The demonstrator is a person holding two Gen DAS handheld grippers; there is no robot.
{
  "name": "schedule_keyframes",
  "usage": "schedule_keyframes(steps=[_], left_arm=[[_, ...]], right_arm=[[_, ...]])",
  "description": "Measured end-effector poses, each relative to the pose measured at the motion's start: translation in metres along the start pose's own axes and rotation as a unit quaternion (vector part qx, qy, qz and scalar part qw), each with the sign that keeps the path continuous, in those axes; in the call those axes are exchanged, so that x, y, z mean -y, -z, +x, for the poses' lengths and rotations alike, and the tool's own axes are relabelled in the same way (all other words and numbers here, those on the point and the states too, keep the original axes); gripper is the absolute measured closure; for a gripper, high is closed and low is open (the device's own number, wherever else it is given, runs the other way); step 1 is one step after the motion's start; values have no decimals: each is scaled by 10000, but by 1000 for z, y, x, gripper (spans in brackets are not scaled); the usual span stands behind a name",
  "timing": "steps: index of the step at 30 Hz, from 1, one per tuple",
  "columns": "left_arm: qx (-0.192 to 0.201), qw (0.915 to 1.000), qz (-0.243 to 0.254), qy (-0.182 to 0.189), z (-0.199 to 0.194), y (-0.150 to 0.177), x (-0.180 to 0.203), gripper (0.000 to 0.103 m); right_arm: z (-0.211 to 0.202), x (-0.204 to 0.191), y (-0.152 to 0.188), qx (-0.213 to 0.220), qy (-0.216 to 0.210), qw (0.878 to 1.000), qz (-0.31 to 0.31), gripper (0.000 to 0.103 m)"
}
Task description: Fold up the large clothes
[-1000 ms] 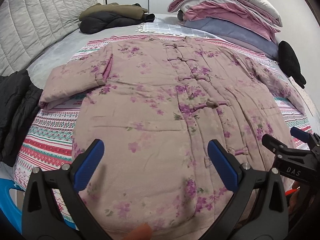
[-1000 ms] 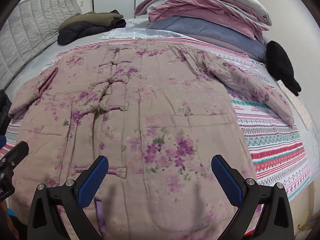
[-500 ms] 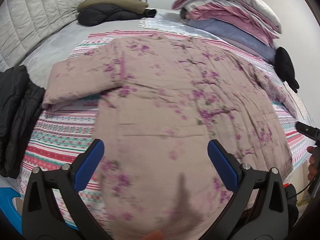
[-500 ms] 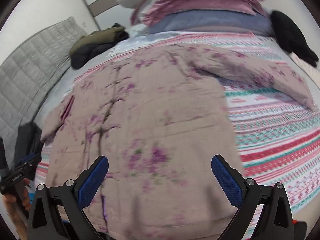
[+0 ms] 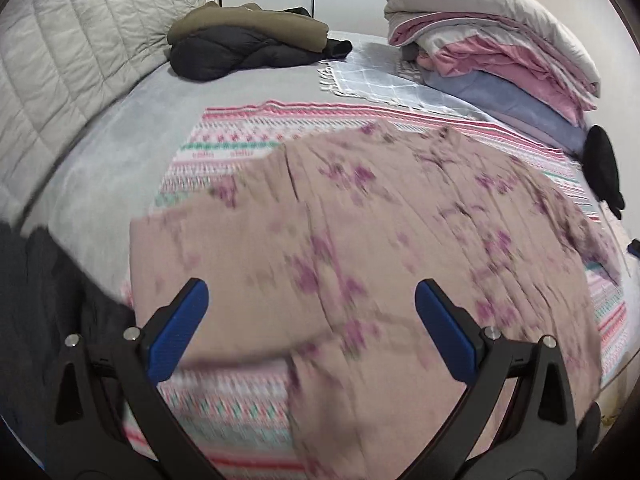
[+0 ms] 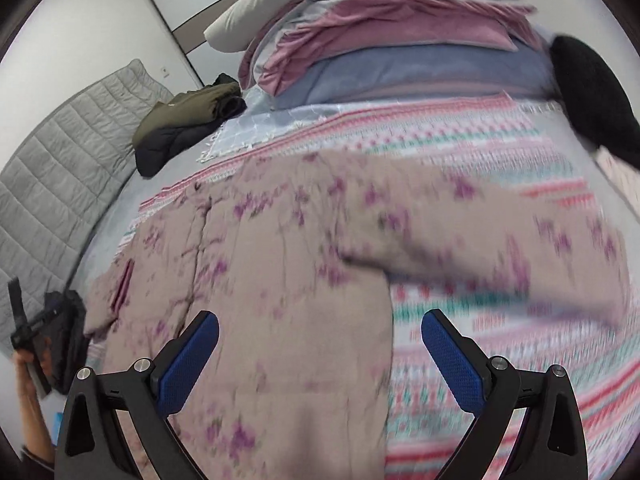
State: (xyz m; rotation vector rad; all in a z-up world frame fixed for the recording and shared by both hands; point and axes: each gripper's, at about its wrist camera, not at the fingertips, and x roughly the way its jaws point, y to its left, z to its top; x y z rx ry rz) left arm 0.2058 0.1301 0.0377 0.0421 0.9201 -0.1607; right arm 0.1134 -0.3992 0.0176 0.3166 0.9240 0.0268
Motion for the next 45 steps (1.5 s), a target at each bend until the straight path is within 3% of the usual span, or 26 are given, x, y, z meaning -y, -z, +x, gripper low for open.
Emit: schedule_keyframes(steps=[6,11,19,21,24,27,29,32,34,37,41,43,45], left_arm=[[-337,9982,474,126,106,-72,-18,0],[-402,9965,653,343,179,-107,-20,0],[-828,9894,433,1110,257,-118,-24,1],[-799,9898,488,1073,261,-113,-21,1],[-662,9918,451,996,252,-109,-21,15],[-629,9945,281,789,248,-110,-23,43],[-562,9956,39,743,238,-105,-28,68],[-227,9979,-205,580,225,-96,-21,80],[152,9995,-70,259,212,-92,-5,84],[858,9962,50,109,184,-101,13,86],[1507,9885,103,33,162,-127,26,86],[1568,9874,168,-140,174,-138,34,84],[1145,9925,183,-391,207,-144,38,75]], right_arm=[[84,-10,-86,-117,-7,9994,-337,1],[178,-17,-137,-495,478,9943,-812,1],[271,-4,-171,-857,282,9893,-1143,1],[294,2,-169,-1051,299,9870,-1175,1],[323,5,-159,-1360,596,9811,-1239,0],[323,0,-158,-1231,763,9821,-1204,0],[315,-4,-154,-1110,825,9845,-1075,17],[293,-17,-144,-787,839,9884,-994,74],[274,-22,-138,-462,1026,9898,-869,86],[239,-32,-129,200,1213,9886,-870,90],[189,-52,-134,1377,1795,9678,-1100,91],[189,-49,-149,1439,1976,9653,-917,91],[206,-40,-158,1304,2180,9634,-862,90]])
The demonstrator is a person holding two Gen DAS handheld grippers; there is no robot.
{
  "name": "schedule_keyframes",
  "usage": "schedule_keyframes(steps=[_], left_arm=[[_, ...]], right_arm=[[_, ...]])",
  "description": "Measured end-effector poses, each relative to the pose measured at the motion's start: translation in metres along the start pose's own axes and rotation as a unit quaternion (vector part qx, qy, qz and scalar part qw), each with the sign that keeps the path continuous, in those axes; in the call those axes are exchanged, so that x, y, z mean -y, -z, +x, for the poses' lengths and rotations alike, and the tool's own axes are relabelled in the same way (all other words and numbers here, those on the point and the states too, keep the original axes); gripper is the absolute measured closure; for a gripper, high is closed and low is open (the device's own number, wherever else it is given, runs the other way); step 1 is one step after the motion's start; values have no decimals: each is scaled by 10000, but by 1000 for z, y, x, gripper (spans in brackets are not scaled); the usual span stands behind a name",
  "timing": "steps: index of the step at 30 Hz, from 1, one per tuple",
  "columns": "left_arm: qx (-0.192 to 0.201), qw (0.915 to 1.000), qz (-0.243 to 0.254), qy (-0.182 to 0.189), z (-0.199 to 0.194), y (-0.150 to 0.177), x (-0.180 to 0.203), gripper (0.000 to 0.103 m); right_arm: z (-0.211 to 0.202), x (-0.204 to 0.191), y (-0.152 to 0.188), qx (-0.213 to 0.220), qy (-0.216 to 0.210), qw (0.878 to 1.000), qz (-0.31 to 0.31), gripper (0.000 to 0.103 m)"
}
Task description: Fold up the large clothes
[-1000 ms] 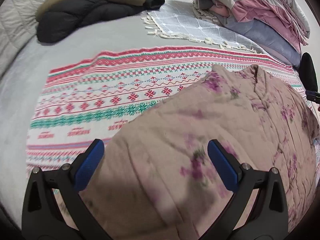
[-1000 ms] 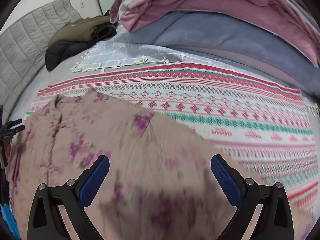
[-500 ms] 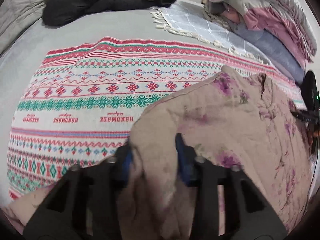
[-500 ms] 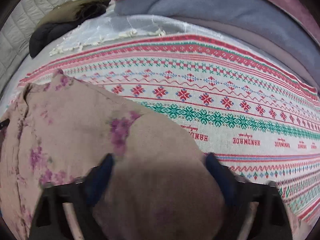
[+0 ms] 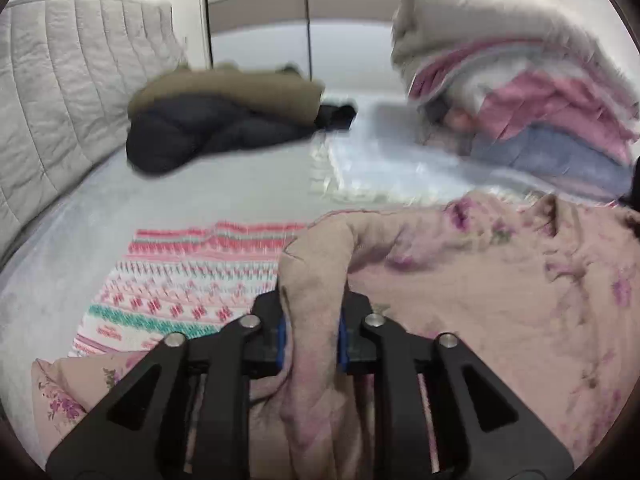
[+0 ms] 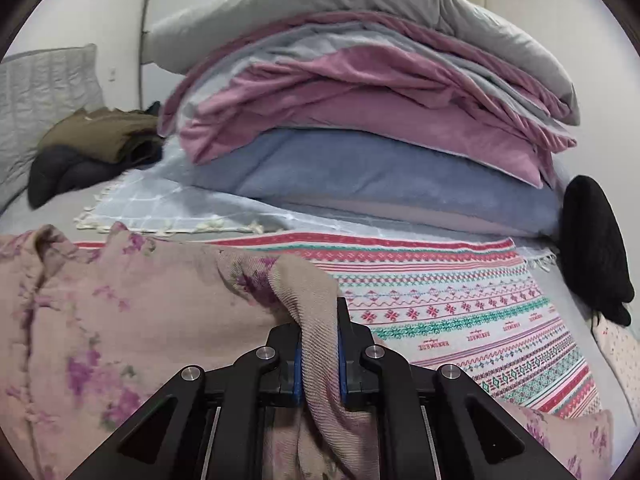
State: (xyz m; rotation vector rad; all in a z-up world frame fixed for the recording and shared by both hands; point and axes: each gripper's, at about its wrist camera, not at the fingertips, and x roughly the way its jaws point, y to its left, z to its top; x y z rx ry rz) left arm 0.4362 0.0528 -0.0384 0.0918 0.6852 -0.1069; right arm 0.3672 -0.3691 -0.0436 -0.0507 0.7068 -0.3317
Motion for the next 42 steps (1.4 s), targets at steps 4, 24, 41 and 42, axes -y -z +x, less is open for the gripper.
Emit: schedule_keyframes(steps=[4,24,41,42], left_arm=[[-796,9959,118,-409,44,21,11,58],[-768,9896,-228,1199,-167,99,39,14],[-546,9901,391,1230,-177,164,108,14],[-552,9898,380,1258,-176,165,109,14]], right_arm=[[64,-12,28,-1022,173,9943,-268,78],[-110,302,124,-903,1136,9689,2006,19],[-101,322,169,-637,2184,9669,1154,84],[-114,313,159,-272,2667,9607,722,84]])
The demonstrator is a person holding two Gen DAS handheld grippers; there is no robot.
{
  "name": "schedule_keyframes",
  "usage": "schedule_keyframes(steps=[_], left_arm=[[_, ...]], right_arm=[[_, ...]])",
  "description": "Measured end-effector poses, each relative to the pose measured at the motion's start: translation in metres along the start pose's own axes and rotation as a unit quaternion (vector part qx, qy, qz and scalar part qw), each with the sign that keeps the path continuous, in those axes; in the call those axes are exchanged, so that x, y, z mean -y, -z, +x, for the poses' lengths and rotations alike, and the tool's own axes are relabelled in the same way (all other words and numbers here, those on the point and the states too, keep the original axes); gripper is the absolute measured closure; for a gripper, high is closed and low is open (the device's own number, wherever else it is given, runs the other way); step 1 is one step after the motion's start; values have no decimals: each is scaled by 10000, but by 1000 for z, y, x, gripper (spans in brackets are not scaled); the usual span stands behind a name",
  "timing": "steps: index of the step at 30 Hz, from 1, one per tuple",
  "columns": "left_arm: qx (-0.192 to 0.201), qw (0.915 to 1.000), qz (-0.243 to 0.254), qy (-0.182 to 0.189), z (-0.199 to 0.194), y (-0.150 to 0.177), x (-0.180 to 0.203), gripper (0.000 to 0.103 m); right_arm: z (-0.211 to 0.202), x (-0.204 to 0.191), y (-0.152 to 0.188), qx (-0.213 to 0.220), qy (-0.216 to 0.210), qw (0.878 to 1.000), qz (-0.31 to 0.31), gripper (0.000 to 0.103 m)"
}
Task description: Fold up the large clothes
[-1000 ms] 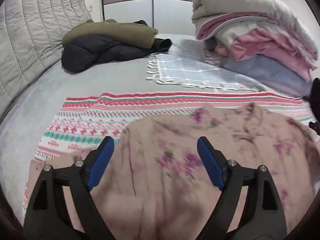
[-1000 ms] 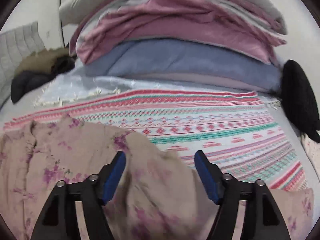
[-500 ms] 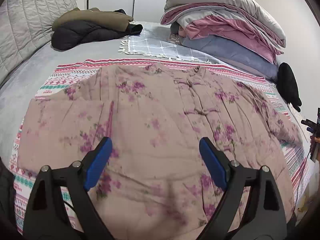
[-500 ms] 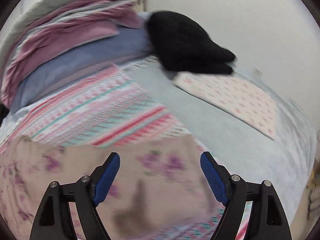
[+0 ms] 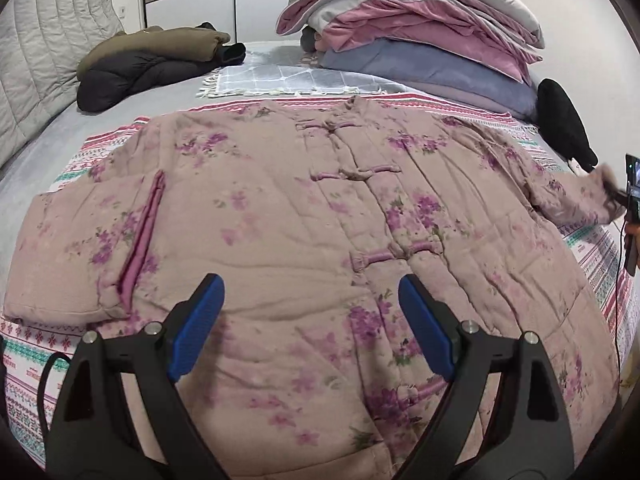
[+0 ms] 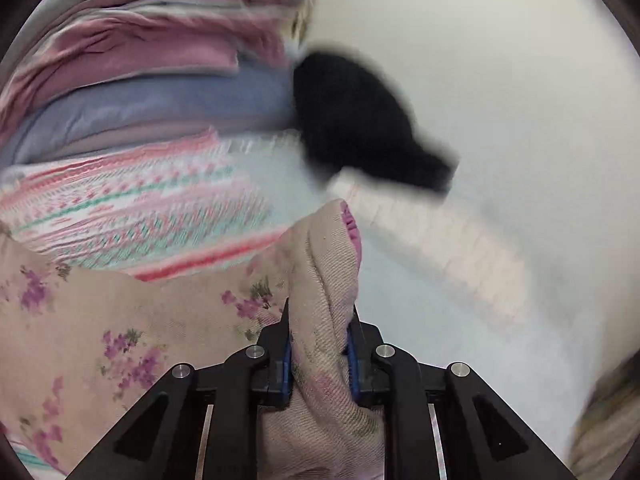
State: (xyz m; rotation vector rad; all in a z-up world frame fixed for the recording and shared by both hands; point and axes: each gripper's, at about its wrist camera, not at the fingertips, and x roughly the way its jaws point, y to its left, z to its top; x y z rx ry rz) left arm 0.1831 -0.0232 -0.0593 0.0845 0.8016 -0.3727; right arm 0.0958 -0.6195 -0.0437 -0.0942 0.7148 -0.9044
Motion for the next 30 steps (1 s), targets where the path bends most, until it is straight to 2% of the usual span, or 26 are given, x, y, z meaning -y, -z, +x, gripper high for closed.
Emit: schedule_keyframes(steps=[2,3,5,7,8,9,10,11,14,16,17,19,22,24,26,27,29,30], left_arm=[[-87,9999,-20,63,5,2,1,14],[-92,9999,-14,72,6,3,2,14],[-92,9999,34,74,9,6,2,14],[-137,9998,128,48,11,9,3,14],[-139,9998,159,36,11,9,3,14],[-133,9997,179,38,10,10,2,14],[-123,9997,188,64,9,10,2,14],[-97,9997,177,112,7,10,0,14],[-57,9996,154,220,4,8,-2,14],[-55,9997,155,192,3,7,-2,14],[-55,9997,135,182,3,7,-3,14],[-99,9998,77,171,0,7,-6,14],[-148,9999,51,67,-5,7,-12,14],[-147,9999,40,-66,-10,6,-20,14],[-164,9997,-16,-206,-16,4,-33,14],[-172,9995,-55,-270,-17,3,-41,14],[-168,9987,-124,-457,-21,0,-61,14],[-176,9984,-145,-526,-21,0,-70,14]], right_arm=[[-5,6,-10,471,838,9952,-159,84],[4,14,-14,371,907,9952,-15,83],[43,25,-12,-361,812,9954,346,76],[71,11,1,-781,870,9931,68,71],[83,-3,12,-1024,991,9894,-273,63],[84,-8,16,-1092,1125,9868,-406,60],[80,-12,18,-1027,1232,9862,-399,52],[71,-11,17,-952,1199,9879,-252,40],[31,-6,-1,-432,855,9947,379,26],[-2,-15,-12,-45,385,9979,527,23],[-22,-27,-16,89,-85,9986,505,22],[-39,-49,-18,86,-897,9949,463,21],[-43,-80,-4,-341,-1882,9806,437,21],[-35,-97,8,-678,-2042,9762,288,21],[-11,-97,24,-1256,-1896,9734,277,20],[-6,-88,30,-1326,-2036,9679,638,20],[-16,-74,27,-1444,-1906,9636,1198,20],[-21,-72,24,-1521,-1866,9623,1264,20]])
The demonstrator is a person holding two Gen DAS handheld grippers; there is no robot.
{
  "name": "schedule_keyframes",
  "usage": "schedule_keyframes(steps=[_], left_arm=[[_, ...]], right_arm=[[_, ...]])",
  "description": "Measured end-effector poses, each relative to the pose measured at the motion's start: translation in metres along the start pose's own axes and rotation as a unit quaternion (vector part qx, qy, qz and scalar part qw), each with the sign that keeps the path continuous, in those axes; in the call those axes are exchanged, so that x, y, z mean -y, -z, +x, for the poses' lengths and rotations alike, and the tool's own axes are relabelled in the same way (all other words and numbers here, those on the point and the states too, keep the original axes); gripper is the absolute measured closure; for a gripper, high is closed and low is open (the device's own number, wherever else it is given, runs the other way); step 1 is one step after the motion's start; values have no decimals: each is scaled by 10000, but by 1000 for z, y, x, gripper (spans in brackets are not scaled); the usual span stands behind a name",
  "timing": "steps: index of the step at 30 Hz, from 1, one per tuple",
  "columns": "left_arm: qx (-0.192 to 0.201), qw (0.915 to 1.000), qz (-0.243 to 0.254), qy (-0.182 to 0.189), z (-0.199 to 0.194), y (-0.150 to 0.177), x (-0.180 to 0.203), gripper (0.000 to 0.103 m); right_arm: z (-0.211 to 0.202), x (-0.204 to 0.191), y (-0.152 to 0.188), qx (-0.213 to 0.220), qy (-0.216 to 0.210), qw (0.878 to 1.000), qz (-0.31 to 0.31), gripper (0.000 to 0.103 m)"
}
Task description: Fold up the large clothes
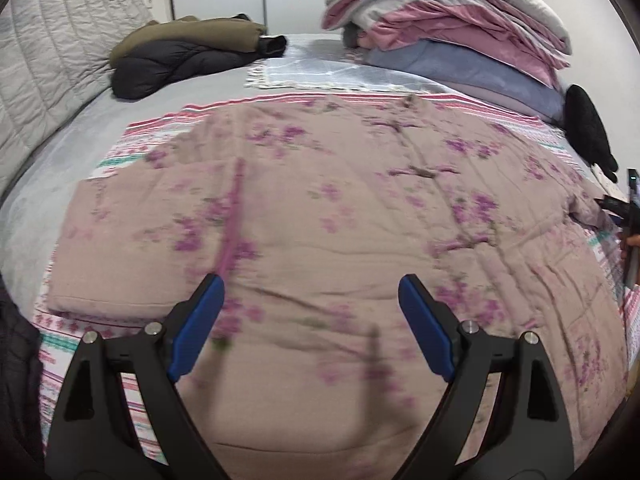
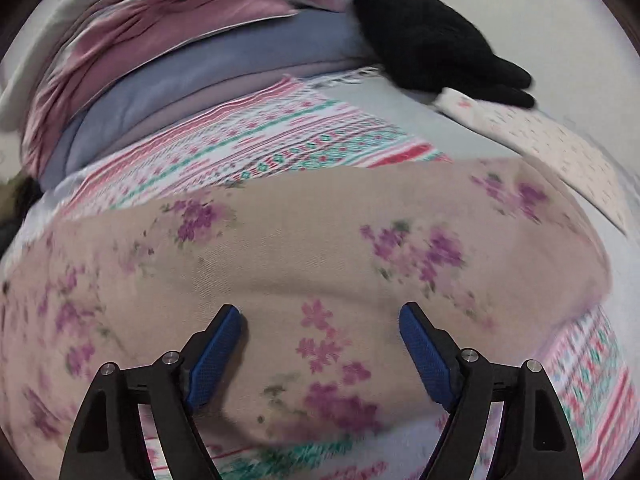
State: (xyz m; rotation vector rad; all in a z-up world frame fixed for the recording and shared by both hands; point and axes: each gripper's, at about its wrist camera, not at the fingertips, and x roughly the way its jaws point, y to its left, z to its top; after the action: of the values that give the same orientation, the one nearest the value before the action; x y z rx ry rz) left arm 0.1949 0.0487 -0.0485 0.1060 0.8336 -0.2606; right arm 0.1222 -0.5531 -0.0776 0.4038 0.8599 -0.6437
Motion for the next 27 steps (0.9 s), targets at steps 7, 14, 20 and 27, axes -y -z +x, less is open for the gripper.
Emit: schedule_keyframes(steps=[7,14,20,27], left_arm=[[-248,9968,78,-756,35,-4,-56,14],[-610,9946,66,-840,72,-12,-61,14],[-597,9940,-235,-886,74,-17,-74,71],[267,9916,-394,-1200,-21,-60,-120,87]], right_arm=[[-83,-61,16,175,-610,9979,-116,19],[-147,-139,53,351,-1520,9876,-171,19],[-168,-185,89,353,-1963,9792,-372,19],[-151,-204,105,160,-1853,9804,-656,19]])
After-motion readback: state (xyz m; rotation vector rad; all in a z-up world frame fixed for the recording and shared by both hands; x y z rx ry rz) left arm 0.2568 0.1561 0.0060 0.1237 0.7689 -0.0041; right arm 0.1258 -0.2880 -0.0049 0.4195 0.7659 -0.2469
